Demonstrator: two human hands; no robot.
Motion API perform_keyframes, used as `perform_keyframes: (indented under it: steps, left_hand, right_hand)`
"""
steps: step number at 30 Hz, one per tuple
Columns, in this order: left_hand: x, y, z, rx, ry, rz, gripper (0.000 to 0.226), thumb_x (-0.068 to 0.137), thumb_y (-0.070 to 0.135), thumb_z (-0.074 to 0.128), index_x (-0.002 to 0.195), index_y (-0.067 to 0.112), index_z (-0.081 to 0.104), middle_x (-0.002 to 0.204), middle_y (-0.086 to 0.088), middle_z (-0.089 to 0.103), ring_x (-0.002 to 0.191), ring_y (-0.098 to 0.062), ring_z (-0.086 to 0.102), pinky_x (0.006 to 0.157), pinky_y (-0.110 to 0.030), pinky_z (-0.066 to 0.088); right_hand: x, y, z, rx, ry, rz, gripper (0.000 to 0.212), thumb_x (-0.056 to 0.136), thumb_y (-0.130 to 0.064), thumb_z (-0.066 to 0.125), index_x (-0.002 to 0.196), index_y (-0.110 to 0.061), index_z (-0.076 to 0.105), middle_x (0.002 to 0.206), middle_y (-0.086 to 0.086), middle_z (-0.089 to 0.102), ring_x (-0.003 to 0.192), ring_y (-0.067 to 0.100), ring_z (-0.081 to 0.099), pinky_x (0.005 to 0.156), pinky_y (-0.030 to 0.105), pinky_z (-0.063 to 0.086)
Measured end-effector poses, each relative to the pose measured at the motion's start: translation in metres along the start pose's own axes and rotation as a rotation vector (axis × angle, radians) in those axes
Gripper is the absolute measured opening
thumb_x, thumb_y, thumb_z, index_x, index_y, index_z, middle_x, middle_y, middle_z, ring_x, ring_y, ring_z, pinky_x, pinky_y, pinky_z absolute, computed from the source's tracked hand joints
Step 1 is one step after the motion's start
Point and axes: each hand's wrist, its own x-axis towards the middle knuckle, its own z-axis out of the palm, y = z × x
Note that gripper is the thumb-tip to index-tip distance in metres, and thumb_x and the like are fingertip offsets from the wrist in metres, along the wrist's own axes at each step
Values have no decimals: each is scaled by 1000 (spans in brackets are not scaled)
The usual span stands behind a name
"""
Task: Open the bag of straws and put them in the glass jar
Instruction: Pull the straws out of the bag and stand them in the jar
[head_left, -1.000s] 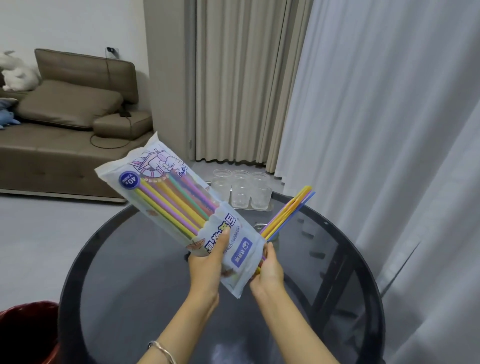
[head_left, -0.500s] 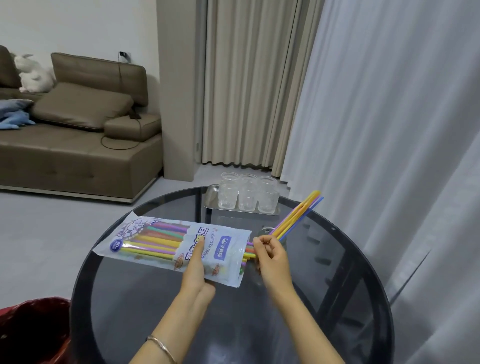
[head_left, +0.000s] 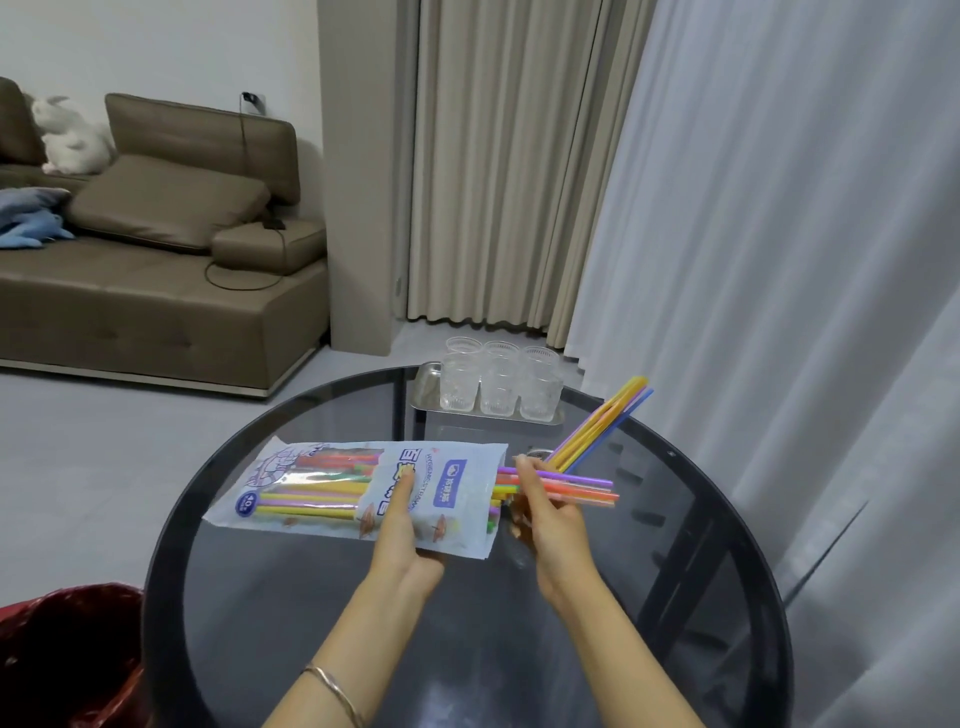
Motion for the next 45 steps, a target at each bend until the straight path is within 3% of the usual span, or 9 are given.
perform_keyframes:
  steps: [3, 7, 14, 25, 29, 32, 35, 40, 45]
  left_hand:
    - [-1, 1, 0, -14, 19, -14, 11, 84, 25, 67, 88, 19, 58, 63, 0, 73, 59, -15, 70, 71, -40, 56]
    - [2, 12, -3, -61, 42, 20, 15, 83, 26, 69, 89, 21, 55, 91, -2, 69, 81, -17, 66, 82, -42, 52]
    - [6, -3, 0, 15, 45, 21, 10, 85, 26, 67, 90, 22, 59, 59, 3, 72, 48, -11, 68, 57, -38, 57]
    - [35, 9, 3, 54, 89, 88, 11, 85, 28, 67, 92, 23, 59, 64, 6, 73, 54, -9, 69, 70, -37, 56]
    - [48, 8, 6, 85, 85, 118, 24, 85, 28, 66, 108, 23, 58, 91, 4, 70, 73, -11, 67, 77, -37, 54]
    - [56, -1, 11, 103, 79, 101, 13, 86, 28, 66, 97, 24, 61, 72, 7, 74, 55, -8, 69, 72, -37, 55]
    - [62, -9, 14, 102, 89, 92, 6, 86, 26, 65, 88, 24, 60, 60, 7, 72, 49, -8, 68, 73, -39, 55]
    - [68, -7, 14, 97, 81, 118, 14, 86, 26, 65, 98, 24, 59, 93, 1, 69, 77, -15, 68, 81, -43, 52]
    - [69, -3, 14, 110, 77, 137, 9, 86, 26, 66, 93, 26, 60, 88, 2, 72, 72, -14, 70, 78, -42, 54]
  right_hand:
    - [3, -7, -4, -9, 116, -15, 23, 91, -33, 57, 80, -14, 63, 56, 2, 47, 49, 11, 41, 45, 18, 37]
    - [10, -19, -17, 23, 242, -107, 30, 93, -29, 55, 66, -14, 52, 53, 4, 35, 39, 9, 30, 35, 15, 27]
    - [10, -5, -1, 40, 143, -67, 11, 85, -24, 67, 76, -20, 61, 50, -6, 52, 44, 6, 44, 39, 14, 36]
    - [50, -47, -48, 10, 295, -193, 26, 93, -23, 54, 69, -14, 56, 44, -3, 54, 35, 4, 49, 38, 18, 44]
    - [64, -65, -76, -72, 382, -212, 25, 95, -24, 50, 74, -12, 56, 60, 3, 53, 46, 10, 50, 39, 15, 44]
    - [80, -77, -89, -143, 415, -270, 28, 96, -23, 48, 70, -16, 55, 61, 4, 52, 44, 9, 52, 37, 12, 43]
    - [101, -82, -95, -263, 386, -307, 27, 95, -24, 49, 70, -17, 55, 60, 4, 53, 33, 1, 51, 37, 13, 44]
    - [130, -75, -87, -533, 241, -327, 33, 94, -25, 51, 65, -10, 55, 51, 4, 53, 32, 1, 51, 36, 12, 41]
    - [147, -58, -68, -788, 17, -177, 29, 92, -28, 56, 72, -7, 57, 55, 6, 54, 44, 13, 52, 42, 21, 43]
